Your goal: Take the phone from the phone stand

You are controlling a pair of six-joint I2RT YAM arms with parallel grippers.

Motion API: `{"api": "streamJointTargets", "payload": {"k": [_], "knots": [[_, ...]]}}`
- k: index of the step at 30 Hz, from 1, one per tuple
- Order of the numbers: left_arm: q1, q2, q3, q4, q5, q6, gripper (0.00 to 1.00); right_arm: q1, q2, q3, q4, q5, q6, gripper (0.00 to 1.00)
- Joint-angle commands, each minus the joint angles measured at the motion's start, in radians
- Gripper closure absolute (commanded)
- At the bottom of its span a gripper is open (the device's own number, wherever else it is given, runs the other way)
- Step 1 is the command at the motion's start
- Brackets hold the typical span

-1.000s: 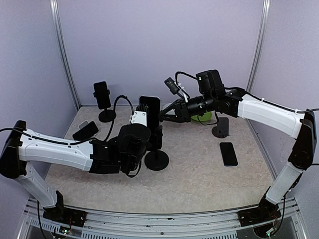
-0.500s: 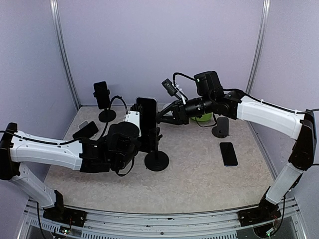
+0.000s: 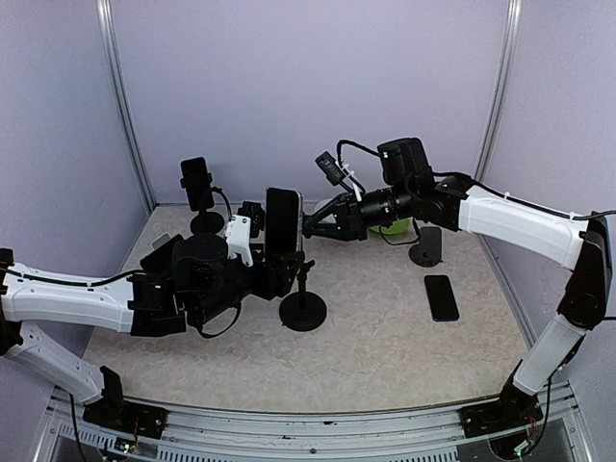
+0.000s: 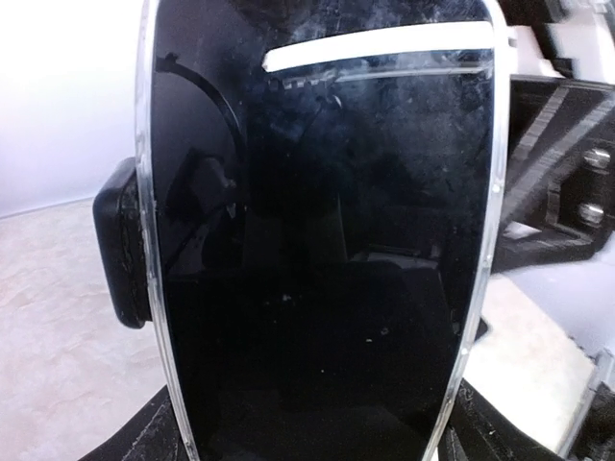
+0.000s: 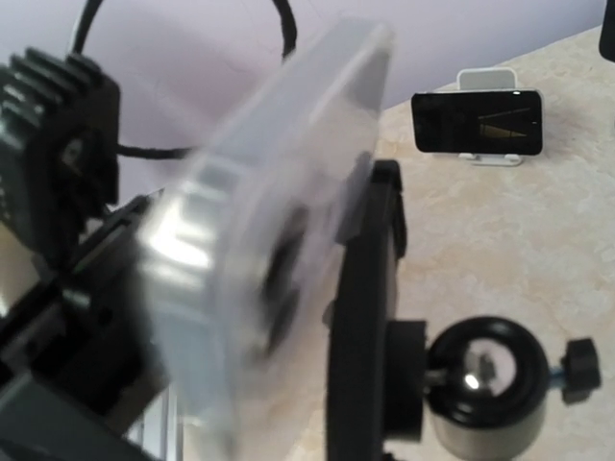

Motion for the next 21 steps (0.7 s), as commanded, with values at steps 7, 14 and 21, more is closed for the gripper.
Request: {"api": "streamJointTargets", "payload": {"k": [7,14,21], "knots": [[0.052,-0.016,-0.035,0.240,0.212,0.055,0.65,-0.054,-0.039,-0.021,-0.163,-0.050,0.032,1.00],[-0.021,0.045,0.060,0.232,0.224,0.144,0.66,-0.054,-0.032,-0.014,-0.145,-0.031,0.045,1.00],[-0.098,0.045,0.101,0.259,0.216,0.169,0.66,-0.055,-0.041,-0.009,-0.120,0.009,0.057,1.00]]}}
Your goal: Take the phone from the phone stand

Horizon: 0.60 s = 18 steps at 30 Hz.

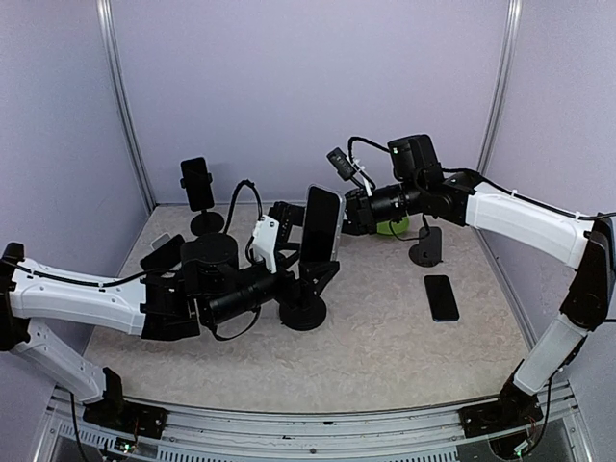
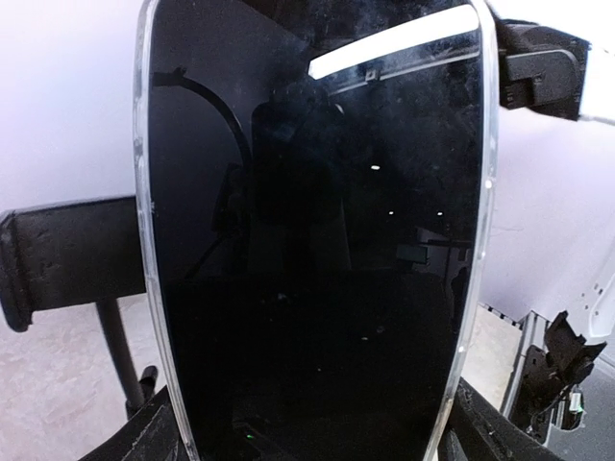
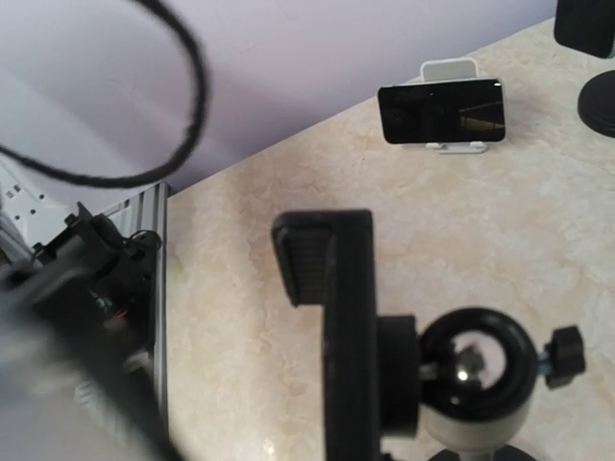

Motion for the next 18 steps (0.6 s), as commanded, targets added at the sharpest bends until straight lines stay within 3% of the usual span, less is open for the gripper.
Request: {"api": "streamJointTargets", "payload": {"k": [1,18], "knots": [[-0.041,-0.025,0.054,0.120,-0.017,0.035,0.66,-0.005,-0.024,-0.009,-0.080,0.026,0.061,1.00],[-0.054,-0.190,0.010,0.068,-0.207,0.048,0.67,-0.064,-0.059,0.095,-0.117,0.166,0.012,1.00]]}}
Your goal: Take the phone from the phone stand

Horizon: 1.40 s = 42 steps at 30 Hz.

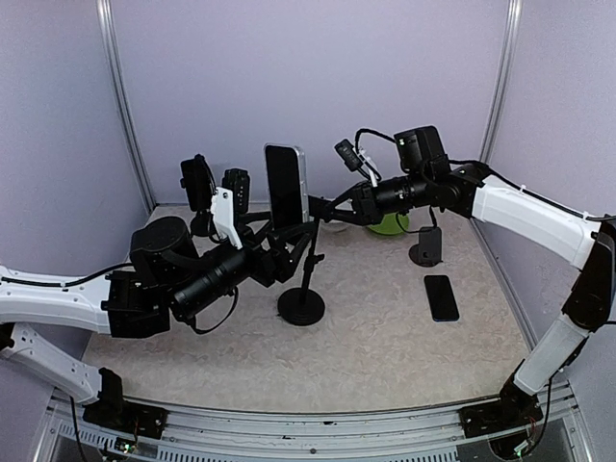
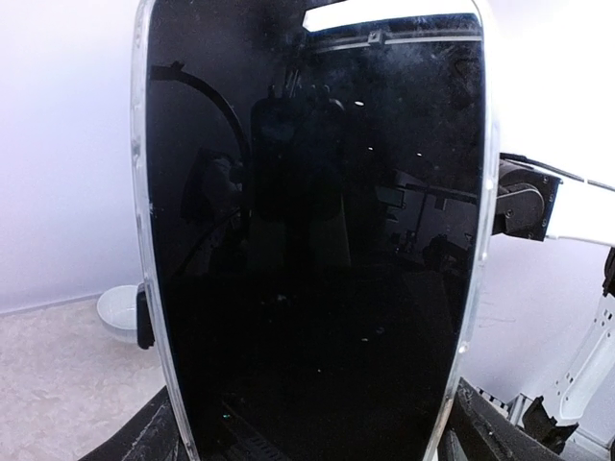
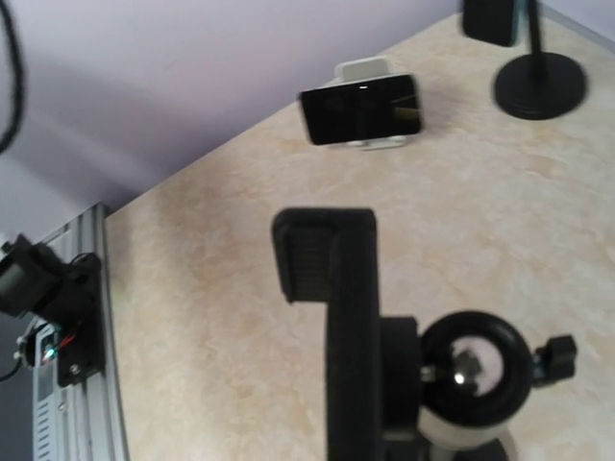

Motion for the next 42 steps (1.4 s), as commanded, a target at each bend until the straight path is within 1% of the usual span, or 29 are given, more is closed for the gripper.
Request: {"api": "streamJointTargets", "payload": {"k": [1,11,15,19,26,37,42], "knots": [[0.000,-0.038,-0.006,0.035,-0.063,0.027,0.67,-0.058,-0.042,0.053,-0.047,0.048,-0.010,1.00],[0.001,-0.046,-0.029,0.029,-0.099,0.008,0.67,-0.187,-0.061,0.079,-0.081,0.082,-0.043,1.00],[0.001,-0.042,-0.044,0.025,-0.109,-0.004,0.66,-0.223,-0.050,0.099,-0.094,0.138,-0.080,1.00],[0.001,-0.035,-0.054,0.006,-0.120,-0.012,0.66,-0.255,-0.019,0.154,-0.145,0.204,-0.120,1.00],[0.001,-0.014,-0.059,-0.011,-0.132,-0.036,0.66,-0.264,-0.004,0.191,-0.179,0.299,-0.163,1.00],[0.001,0.017,-0.061,-0.014,-0.118,-0.055,0.66,-0.272,0.055,0.252,-0.125,0.351,-0.156,1.00],[-0.002,0.020,-0.061,-0.018,-0.118,-0.065,0.65,-0.279,0.086,0.275,-0.097,0.337,-0.138,1.00]]}}
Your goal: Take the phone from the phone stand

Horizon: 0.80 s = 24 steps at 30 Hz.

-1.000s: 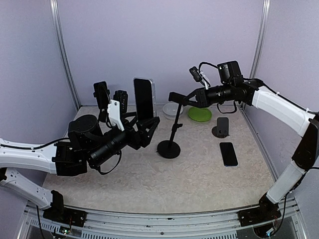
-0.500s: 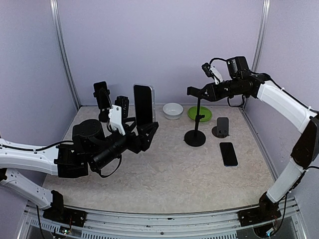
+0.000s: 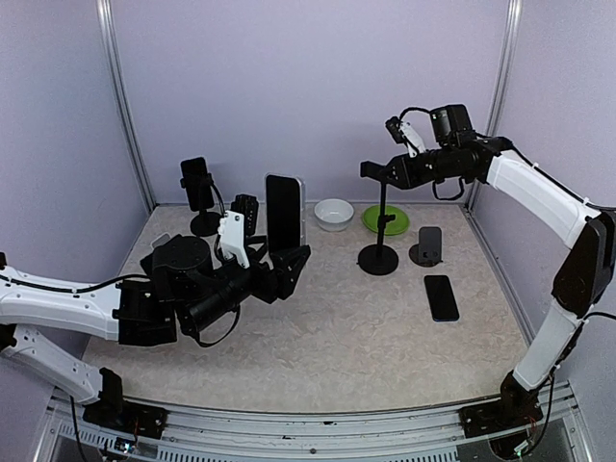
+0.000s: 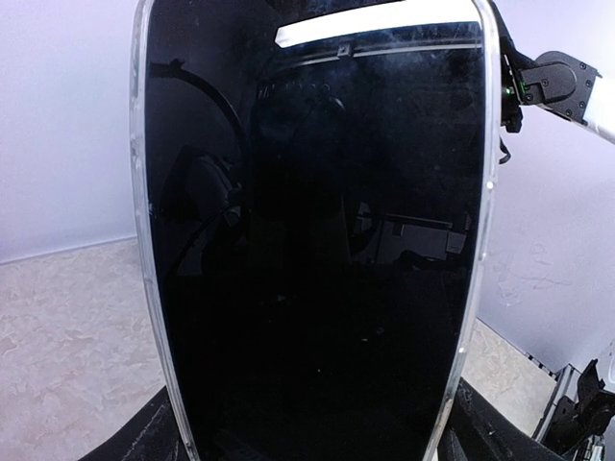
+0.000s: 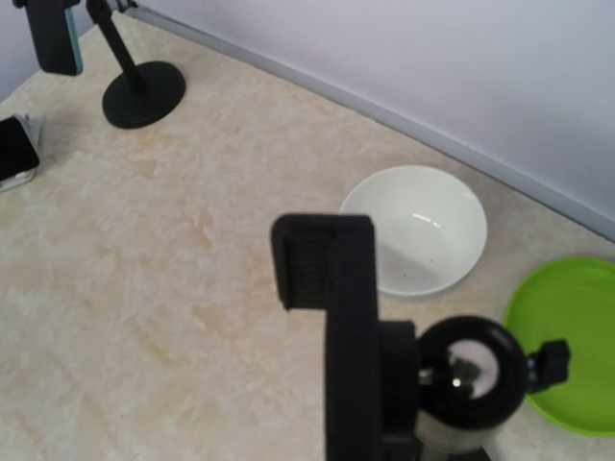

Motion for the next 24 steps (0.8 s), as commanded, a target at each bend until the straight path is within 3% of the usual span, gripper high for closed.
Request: {"api": "streamJointTargets", "payload": {"k": [1,10,16,24], "knots": [[-0.001,0.001,0.006,0.049,-0.005,-0.014,0.65,-0.012,0.010,0.063,0.119,0.007,-0.007,1.00],[-0.013,0.073,0.039,0.039,0.002,-0.064,0.65,-0.012,0.005,0.028,0.148,0.063,-0.009,1.00],[-0.020,0.164,0.096,0.017,0.012,-0.105,0.65,-0.012,-0.005,0.011,0.147,0.039,0.004,0.70],[-0.021,0.329,0.210,-0.046,0.053,-0.216,0.66,-0.012,-0.031,-0.014,0.154,0.029,0.019,0.44]]}}
